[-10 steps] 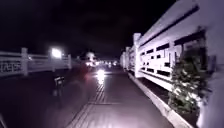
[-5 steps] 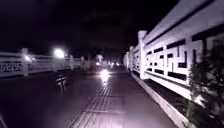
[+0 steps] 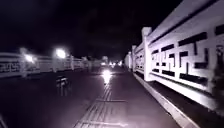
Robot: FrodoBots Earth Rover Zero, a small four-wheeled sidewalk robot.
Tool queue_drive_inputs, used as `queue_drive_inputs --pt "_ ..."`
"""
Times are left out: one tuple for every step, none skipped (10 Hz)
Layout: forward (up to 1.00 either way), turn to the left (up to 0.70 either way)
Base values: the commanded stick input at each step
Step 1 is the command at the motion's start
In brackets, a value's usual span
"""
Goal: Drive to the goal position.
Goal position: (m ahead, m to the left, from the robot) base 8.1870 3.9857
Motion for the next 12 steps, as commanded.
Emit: queue_drive_inputs --pt "0.45 0.00" --pt "0.45 0.00" --pt "0.45 0.00" --pt "0.45 0.00" --pt "0.45 0.00" --pt "0.45 0.00" --pt "0.45 0.00" --pt "0.45 0.00" --pt "0.45 0.00" --pt "0.45 0.00" --pt "0.45 0.00" --pt "0.45 0.00"
